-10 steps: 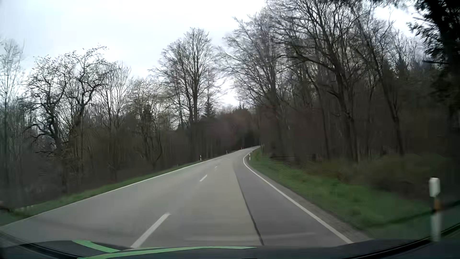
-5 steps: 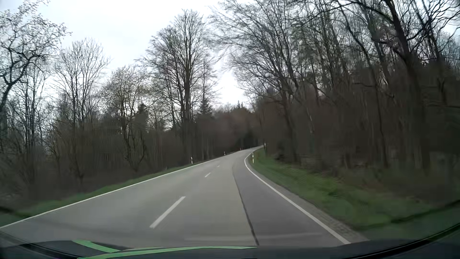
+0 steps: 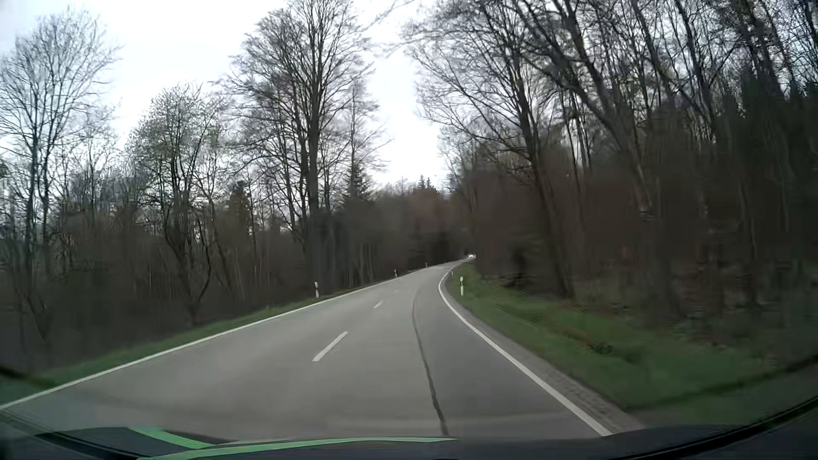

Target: Follow the waypoints while adhering to traffic rules and regulations

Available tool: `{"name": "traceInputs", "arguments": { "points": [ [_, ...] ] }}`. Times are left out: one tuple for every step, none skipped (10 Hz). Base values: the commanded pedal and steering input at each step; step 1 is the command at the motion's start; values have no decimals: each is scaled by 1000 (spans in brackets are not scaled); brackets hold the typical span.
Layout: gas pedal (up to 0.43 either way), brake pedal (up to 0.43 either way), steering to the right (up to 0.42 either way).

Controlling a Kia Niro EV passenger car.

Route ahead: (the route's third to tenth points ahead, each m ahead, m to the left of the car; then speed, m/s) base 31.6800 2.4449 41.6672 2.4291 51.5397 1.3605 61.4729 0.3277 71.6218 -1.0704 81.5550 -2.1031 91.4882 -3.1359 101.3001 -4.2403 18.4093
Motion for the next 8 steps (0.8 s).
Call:
{"name": "traceInputs", "arguments": {
  "points": [
    [138, 0, 1],
    [138, 0, 2],
    [138, 0, 4],
    [138, 0, 4],
    [138, 0, 4],
    [138, 0, 4],
    [138, 0, 4],
    [138, 0, 5]
  ]
}}
